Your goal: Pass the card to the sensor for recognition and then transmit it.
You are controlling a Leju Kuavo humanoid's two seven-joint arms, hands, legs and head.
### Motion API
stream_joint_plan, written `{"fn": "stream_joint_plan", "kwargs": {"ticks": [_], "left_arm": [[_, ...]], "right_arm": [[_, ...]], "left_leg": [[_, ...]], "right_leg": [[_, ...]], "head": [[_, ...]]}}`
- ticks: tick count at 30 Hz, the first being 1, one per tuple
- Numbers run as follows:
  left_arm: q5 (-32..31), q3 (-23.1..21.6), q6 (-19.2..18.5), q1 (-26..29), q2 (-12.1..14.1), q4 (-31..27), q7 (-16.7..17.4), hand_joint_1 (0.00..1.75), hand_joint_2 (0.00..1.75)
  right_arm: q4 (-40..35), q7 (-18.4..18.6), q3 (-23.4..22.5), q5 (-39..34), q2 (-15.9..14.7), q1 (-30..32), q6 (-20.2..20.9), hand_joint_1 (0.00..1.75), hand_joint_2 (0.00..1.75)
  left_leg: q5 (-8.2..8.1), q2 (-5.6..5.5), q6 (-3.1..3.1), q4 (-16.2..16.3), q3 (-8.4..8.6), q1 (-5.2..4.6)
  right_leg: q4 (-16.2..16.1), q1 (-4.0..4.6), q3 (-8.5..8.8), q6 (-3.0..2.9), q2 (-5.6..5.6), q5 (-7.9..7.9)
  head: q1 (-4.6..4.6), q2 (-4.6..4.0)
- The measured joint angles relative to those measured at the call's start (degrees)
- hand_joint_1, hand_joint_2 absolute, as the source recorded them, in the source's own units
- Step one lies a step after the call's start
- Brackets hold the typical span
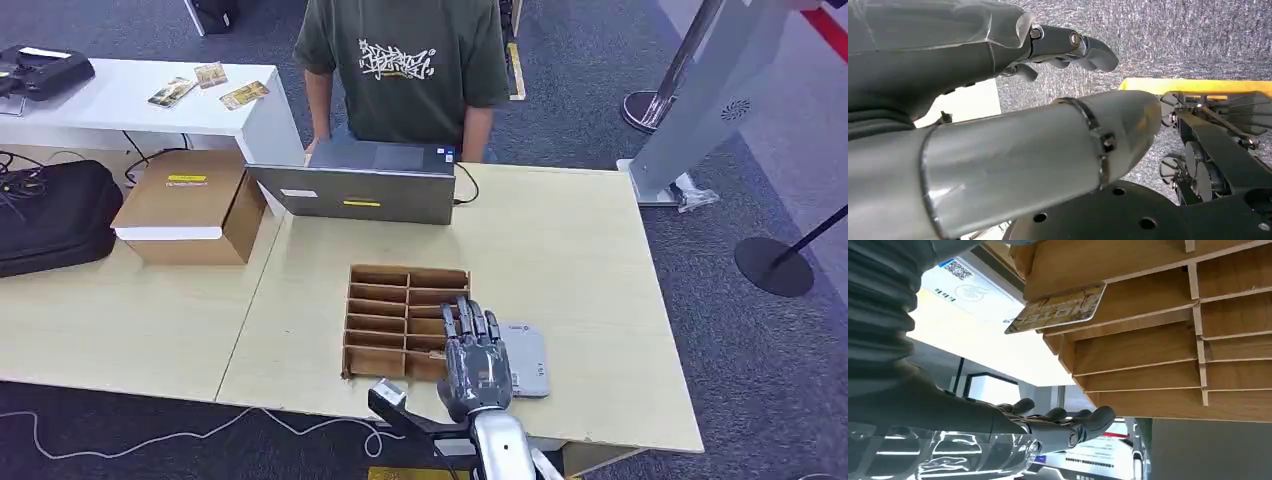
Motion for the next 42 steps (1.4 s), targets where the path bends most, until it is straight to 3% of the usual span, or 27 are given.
{"fn": "stream_joint_plan", "kwargs": {"ticks": [23,24,25,26,27,28,29,31,42], "left_arm": [[0.0,0.0,0.0,0.0,0.0,0.0,0.3,0.0,0.0],[0.0,0.0,0.0,0.0,0.0,0.0,0.3,0.0,0.0],[0.0,0.0,0.0,0.0,0.0,0.0,0.3,0.0,0.0],[0.0,0.0,0.0,0.0,0.0,0.0,0.3,0.0,0.0],[0.0,0.0,0.0,0.0,0.0,0.0,0.3,0.0,0.0],[0.0,0.0,0.0,0.0,0.0,0.0,0.3,0.0,0.0],[0.0,0.0,0.0,0.0,0.0,0.0,0.3,0.0,0.0],[0.0,0.0,0.0,0.0,0.0,0.0,0.6,0.0,0.0],[0.0,0.0,0.0,0.0,0.0,0.0,0.6,0.0,0.0]], "right_arm": [[0.8,-0.3,0.1,0.0,0.0,-0.3,0.3,0.05,1.75],[0.8,-0.3,0.1,0.0,0.0,-0.3,0.3,0.66,1.75],[0.8,-0.4,0.1,0.0,0.0,-0.3,0.3,0.8,1.75],[0.8,-0.4,0.1,0.0,0.0,-0.3,0.2,0.8,1.75],[0.9,-0.4,0.1,0.0,0.0,-0.3,0.2,1.41,1.75],[0.9,-0.4,0.1,0.0,0.0,-0.3,0.2,1.54,1.75],[0.9,-0.4,0.1,0.0,0.0,-0.3,0.2,1.54,1.75],[0.9,-0.5,0.1,0.0,0.0,-0.3,0.2,1.75,1.75],[1.2,-1.0,0.1,0.0,0.0,-0.3,-0.1,1.75,1.75]], "left_leg": [[0.0,0.0,0.0,0.0,0.0,0.0],[0.0,0.0,0.0,0.0,0.0,0.0],[0.0,0.0,0.0,0.0,0.0,0.0],[0.0,0.0,0.0,0.0,0.0,0.0],[0.0,0.0,0.0,0.0,0.0,0.0],[0.0,0.0,0.0,0.0,0.0,0.0],[0.0,0.0,0.0,0.0,0.0,0.0],[0.0,0.0,0.0,0.0,0.0,0.0],[0.0,0.0,0.0,0.0,0.0,0.0]], "right_leg": [[0.0,0.0,0.0,0.0,0.0,0.0],[0.0,0.0,0.0,0.0,0.0,0.0],[0.0,0.0,0.0,0.0,0.0,0.0],[0.0,0.0,0.0,0.0,0.0,0.0],[0.0,0.0,0.0,0.0,0.0,0.0],[0.0,0.0,0.0,0.0,0.0,0.0],[0.0,0.0,0.0,0.0,0.0,0.0],[0.0,0.0,0.0,0.0,0.0,0.0],[0.0,0.0,0.0,0.0,0.0,0.0]], "head": [[0.0,-0.02],[0.0,0.0],[0.0,0.0],[0.0,0.0],[0.0,0.0],[0.0,0.0],[0.0,0.0],[0.0,-0.02],[0.0,0.0]]}}
